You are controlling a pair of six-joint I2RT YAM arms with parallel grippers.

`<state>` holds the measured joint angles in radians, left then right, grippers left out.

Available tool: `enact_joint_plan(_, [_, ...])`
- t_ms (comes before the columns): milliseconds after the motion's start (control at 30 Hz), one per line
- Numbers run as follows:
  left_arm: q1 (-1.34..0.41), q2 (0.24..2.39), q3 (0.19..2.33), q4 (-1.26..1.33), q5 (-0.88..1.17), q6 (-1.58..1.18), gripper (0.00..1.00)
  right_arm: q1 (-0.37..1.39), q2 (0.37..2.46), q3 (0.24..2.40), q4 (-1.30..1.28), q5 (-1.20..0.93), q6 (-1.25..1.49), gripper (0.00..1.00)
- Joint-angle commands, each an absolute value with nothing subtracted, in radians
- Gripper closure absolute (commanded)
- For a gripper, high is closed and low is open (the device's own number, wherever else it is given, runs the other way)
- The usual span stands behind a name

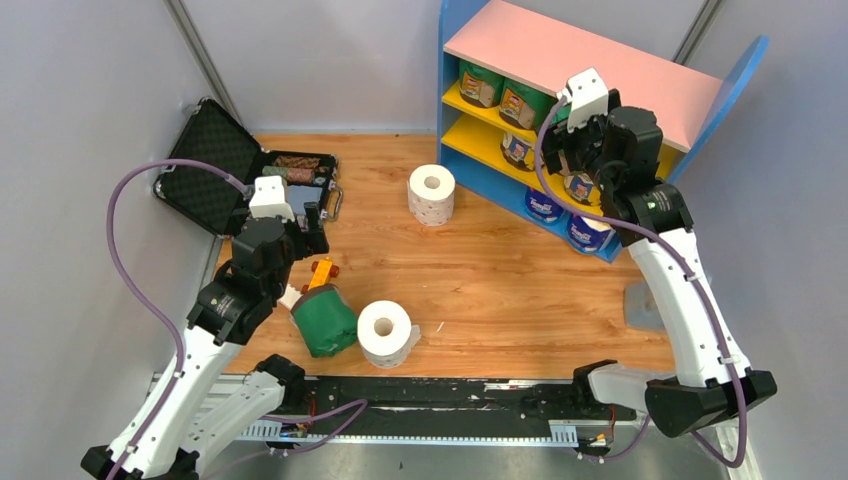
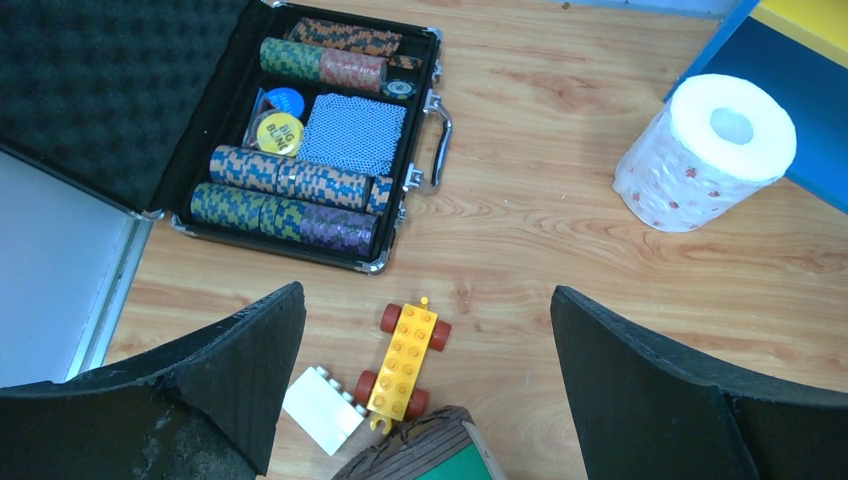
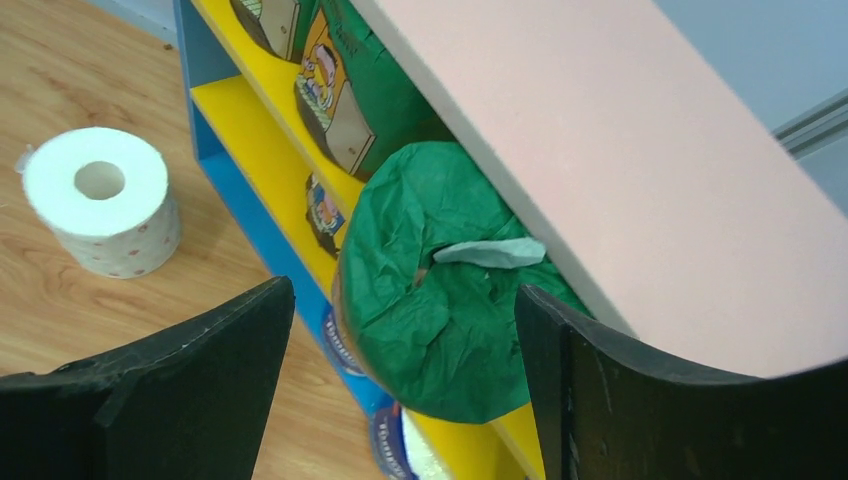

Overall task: Place and organize the paper towels onto the shelf
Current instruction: Place the paper towel on the shelf.

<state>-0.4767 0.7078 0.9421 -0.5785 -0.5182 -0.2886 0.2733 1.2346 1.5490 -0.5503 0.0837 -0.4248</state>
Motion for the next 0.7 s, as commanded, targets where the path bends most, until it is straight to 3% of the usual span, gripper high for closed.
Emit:
enact_joint_plan(0, [-0.471, 0.701, 0.939, -0.541, -0.534, -0.278, 0.0, 0.272, 1.124, 1.522, -0.504, 0.061, -0.276, 0.16])
enact_joint_plan(333, [-0.471, 0.707, 0.939, -0.543, -0.54, -0.278, 0.0, 0.271, 0.922, 1.294, -0.394, 0.174, -0.053, 0.1])
enact_joint_plan(667, [-0.471, 0.697, 0.939, -0.545, -0.548, -0.278, 0.0, 0.271, 0.933, 1.099, -0.181, 0.212, 0.048, 0.08])
